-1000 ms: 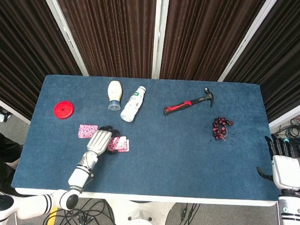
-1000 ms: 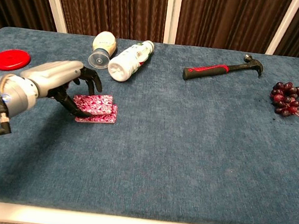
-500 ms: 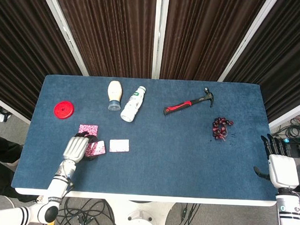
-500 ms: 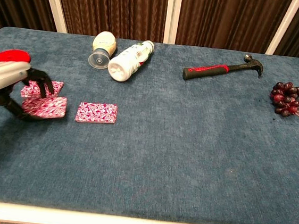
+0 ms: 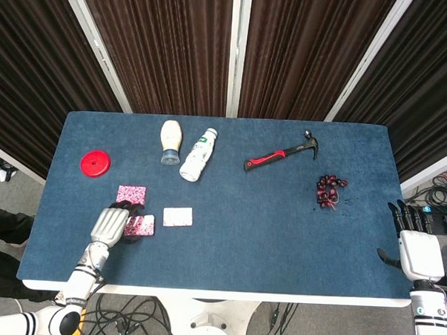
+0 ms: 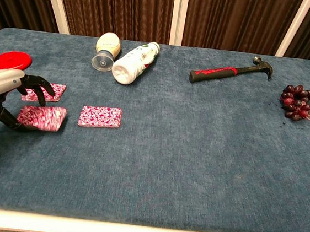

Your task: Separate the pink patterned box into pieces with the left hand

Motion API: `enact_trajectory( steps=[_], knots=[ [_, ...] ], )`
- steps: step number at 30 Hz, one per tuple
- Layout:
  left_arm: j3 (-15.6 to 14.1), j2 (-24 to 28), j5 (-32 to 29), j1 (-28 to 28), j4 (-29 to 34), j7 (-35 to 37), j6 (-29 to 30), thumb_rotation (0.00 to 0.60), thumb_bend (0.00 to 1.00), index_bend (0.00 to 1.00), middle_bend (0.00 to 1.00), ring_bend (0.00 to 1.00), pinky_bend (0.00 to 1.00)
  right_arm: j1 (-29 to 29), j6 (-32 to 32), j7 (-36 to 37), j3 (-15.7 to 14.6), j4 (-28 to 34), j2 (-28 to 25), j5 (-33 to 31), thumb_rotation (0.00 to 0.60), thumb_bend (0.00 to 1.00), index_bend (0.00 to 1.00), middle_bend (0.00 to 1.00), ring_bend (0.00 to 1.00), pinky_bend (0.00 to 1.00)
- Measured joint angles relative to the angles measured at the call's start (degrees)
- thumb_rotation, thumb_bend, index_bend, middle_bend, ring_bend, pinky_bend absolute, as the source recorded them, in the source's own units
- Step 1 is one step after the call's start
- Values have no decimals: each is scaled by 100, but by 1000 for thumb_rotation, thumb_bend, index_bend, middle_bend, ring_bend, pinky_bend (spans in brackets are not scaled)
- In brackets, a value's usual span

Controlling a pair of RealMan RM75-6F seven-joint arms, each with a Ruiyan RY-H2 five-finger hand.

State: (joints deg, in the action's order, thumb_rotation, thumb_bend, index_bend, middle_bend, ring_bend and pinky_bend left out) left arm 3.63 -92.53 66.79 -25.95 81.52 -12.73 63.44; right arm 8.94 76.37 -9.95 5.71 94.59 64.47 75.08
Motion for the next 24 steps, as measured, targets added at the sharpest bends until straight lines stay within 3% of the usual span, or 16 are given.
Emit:
enact_trajectory(
  steps=[8,17,24],
  knots=[
    [35,44,-12,41,-58,52,-51,600,144,162,222,99,185,-6,10,32,5,-9,-10,-9,600,116,0,0,0,0],
    [303,250,75,74,90,97,251,600,145,162,217,98,128,0,7,104,-5,-16,-13,43,600,116,0,0,0,0],
    [528,764,-184,245,240,92,491,600,154,160,167,56,107,-51,239,427,-80,27,-84,522,600,118,0,0,0,0]
  ],
)
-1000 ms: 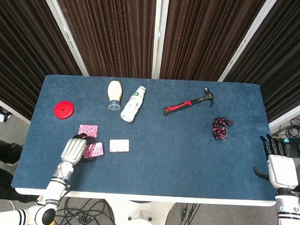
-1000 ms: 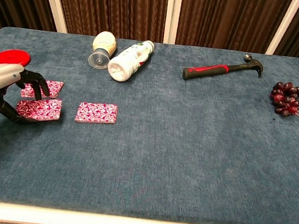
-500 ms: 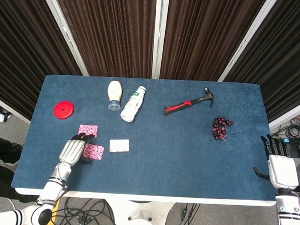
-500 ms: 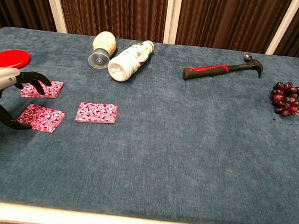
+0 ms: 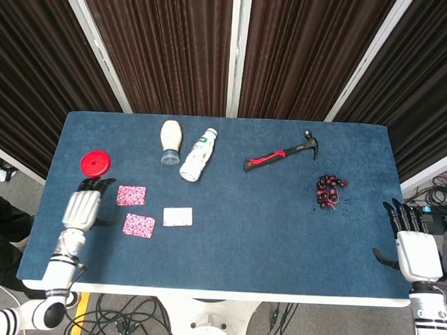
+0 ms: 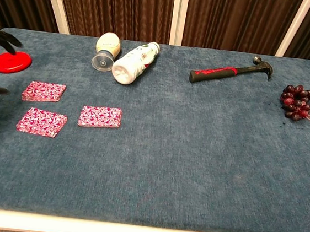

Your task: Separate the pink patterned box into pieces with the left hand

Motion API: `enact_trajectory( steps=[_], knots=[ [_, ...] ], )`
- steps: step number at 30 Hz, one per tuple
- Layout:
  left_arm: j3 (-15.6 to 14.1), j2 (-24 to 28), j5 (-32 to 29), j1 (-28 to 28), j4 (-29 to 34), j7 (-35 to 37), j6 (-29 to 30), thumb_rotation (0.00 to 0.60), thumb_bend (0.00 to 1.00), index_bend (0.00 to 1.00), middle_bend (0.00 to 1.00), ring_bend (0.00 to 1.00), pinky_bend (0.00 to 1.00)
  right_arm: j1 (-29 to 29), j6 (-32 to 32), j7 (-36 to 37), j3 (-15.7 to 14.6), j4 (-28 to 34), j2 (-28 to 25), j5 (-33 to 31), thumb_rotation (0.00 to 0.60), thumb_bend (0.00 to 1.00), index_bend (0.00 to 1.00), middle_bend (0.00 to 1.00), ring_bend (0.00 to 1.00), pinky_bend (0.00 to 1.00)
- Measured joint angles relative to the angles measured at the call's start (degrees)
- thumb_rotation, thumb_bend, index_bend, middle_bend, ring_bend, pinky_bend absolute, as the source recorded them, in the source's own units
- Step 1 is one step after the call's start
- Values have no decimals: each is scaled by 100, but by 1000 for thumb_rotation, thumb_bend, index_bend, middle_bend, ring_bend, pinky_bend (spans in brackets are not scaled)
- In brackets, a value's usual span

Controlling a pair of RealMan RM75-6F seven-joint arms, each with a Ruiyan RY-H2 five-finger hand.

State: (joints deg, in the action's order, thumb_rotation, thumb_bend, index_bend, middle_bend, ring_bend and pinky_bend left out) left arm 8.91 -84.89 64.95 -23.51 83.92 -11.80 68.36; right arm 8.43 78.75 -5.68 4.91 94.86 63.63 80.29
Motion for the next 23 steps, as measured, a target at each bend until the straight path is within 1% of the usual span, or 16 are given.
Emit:
enact_trajectory(
  steps=[3,5,9,12,18,23],
  knots=[
    [-74,291,149,162,-43,32,220,600,162,129,94,14,107,-35,116,115,-39,-65,50,156,600,118,0,0,0,0],
    [-156,416,291,276,-112,49,323,600,164,115,77,10,107,-38,114,160,-60,-127,98,192,600,118,0,0,0,0],
    [-315,562,416,656,-151,209,746,600,165,106,77,10,106,-8,46,194,-92,-263,206,233,600,118,0,0,0,0],
    [-465,643,632,917,-149,402,1030,600,164,104,77,10,105,-3,42,152,-124,-316,252,281,600,118,0,0,0,0],
    [-816,661,1012,1264,-256,454,1308,600,163,102,77,10,103,-49,92,140,-139,-332,259,269,600,118,0,0,0,0],
    [-864,596,1116,1449,-379,569,1488,600,162,102,77,10,100,-57,91,127,-129,-362,292,237,600,118,0,0,0,0]
  ],
)
